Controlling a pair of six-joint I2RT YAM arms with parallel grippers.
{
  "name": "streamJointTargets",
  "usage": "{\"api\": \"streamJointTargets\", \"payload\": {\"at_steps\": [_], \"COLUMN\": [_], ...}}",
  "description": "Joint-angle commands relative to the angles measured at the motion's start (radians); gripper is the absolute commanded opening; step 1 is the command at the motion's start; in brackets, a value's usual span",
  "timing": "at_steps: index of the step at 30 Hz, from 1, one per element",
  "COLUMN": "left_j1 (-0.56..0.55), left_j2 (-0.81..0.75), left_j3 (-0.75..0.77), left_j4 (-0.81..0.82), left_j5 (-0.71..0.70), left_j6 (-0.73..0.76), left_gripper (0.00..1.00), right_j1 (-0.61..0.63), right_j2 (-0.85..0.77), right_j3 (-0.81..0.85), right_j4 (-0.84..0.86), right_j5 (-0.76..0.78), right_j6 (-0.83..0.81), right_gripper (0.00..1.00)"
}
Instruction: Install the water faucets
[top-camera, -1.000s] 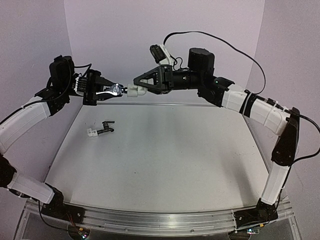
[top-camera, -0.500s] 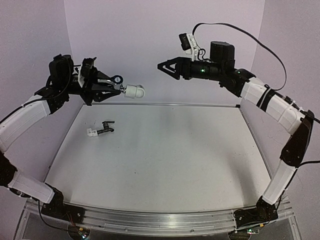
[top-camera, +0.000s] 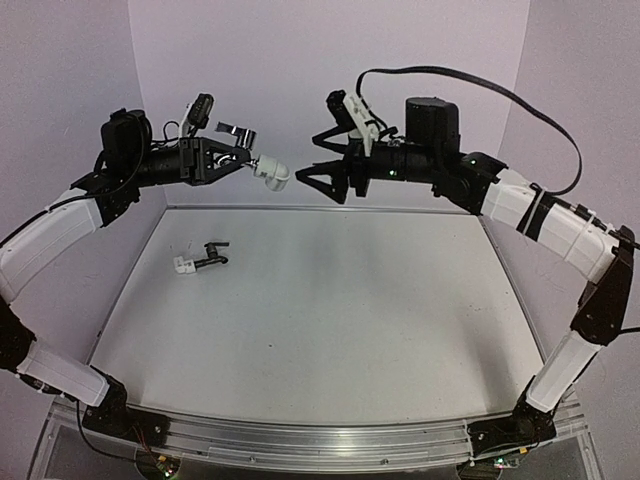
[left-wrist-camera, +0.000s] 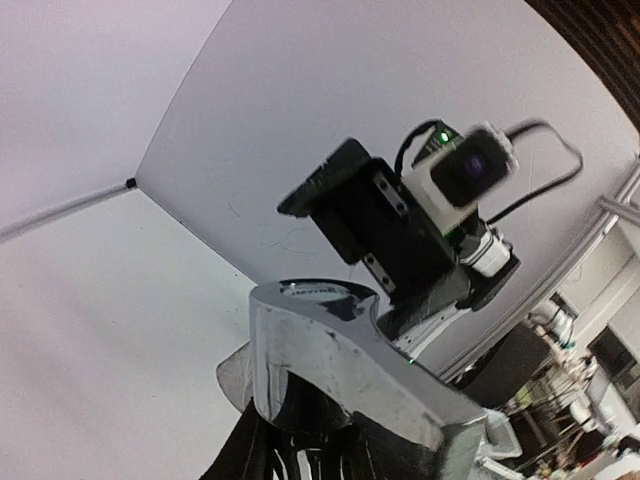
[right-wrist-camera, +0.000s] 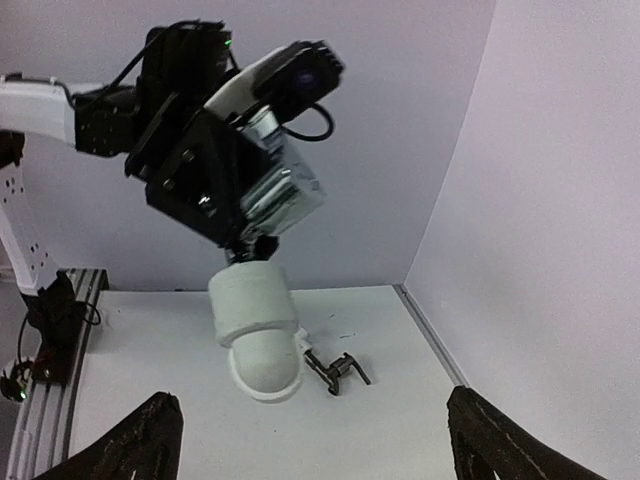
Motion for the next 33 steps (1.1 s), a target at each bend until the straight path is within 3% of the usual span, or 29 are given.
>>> {"api": "streamJointTargets", "payload": {"at_steps": [1, 9, 22, 33], "left_j1": [0.004, 0.003, 0.003, 0.004], "left_j2": [-0.052, -0.095, -0.115, -0.084], "left_j3": [0.046, 0.022, 0.004, 0.029], "left_j4": [0.050, 0.050, 0.049, 0.050], "left_j5": [-0.029, -0.013, 0.000, 0.021], "left_j6": [-0.305, -0.415, -0.344, -0.273], "left_gripper": [0.00, 0.00, 0.00, 0.00], "right_j1": [0.063, 0.092, 0.093, 0.094], "right_j2": [-0.005, 0.028, 0.169, 0.156], "right_j3": [-0.025, -0.062, 0.092, 0.051], "right_j4": [0.047, 0.156, 0.263, 0.353], "right_j5": [0.077, 0.071, -0.048, -0.159], "right_j6": [-0.138, -0.101, 0.242, 0.379], "right_gripper": [0.93, 0.94, 0.76, 0.79]}}
